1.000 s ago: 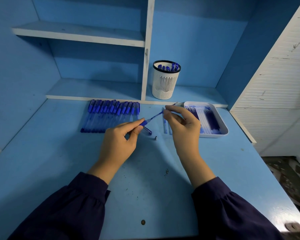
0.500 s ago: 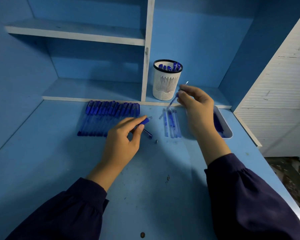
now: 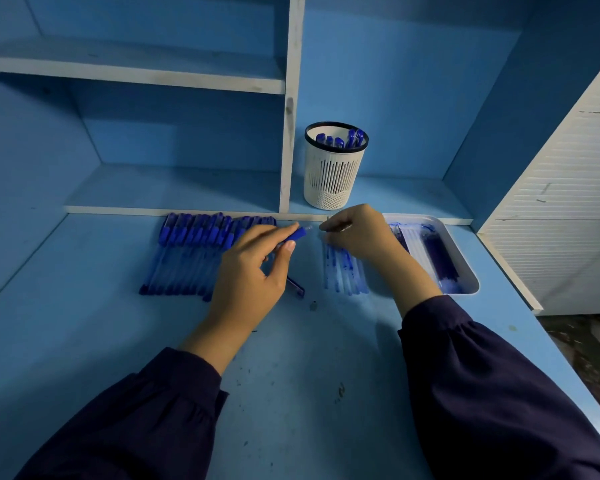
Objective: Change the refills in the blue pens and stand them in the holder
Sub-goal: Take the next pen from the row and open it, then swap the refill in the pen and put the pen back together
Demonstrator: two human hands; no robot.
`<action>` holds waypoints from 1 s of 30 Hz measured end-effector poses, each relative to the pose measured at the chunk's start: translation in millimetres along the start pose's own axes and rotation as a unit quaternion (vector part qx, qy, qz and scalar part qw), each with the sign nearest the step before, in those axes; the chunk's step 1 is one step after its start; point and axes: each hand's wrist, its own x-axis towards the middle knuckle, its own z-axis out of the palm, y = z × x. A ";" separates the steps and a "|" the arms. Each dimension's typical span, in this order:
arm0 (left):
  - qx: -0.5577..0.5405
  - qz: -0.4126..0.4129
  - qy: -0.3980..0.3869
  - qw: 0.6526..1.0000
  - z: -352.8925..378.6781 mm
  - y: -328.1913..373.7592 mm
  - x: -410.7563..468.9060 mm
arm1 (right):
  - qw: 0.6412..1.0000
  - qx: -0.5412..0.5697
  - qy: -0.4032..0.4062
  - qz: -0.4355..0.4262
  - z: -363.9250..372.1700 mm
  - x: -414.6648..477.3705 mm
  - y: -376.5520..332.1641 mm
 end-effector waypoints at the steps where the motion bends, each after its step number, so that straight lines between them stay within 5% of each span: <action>1: -0.002 0.002 -0.002 1.000 0.5 -0.5 0.0 | 1.000 -0.014 0.001 -0.004 1.4 0.8 0.5; 11: -0.003 0.008 -0.015 1.000 1.0 -0.1 -0.4 | 0.995 -0.098 -0.002 -0.023 12.4 4.6 -1.4; 18: -0.010 0.025 -0.019 0.999 2.3 2.0 -0.1 | 0.997 -0.053 0.041 -0.042 -23.4 -8.4 4.2; 23: -0.034 0.049 -0.036 0.998 14.2 2.9 7.1 | 0.994 -0.046 0.095 -0.006 -67.8 -29.2 32.2; 30: -0.043 0.067 -0.053 0.995 24.3 10.1 14.2 | 0.993 -0.082 0.052 0.070 -86.4 -43.7 63.0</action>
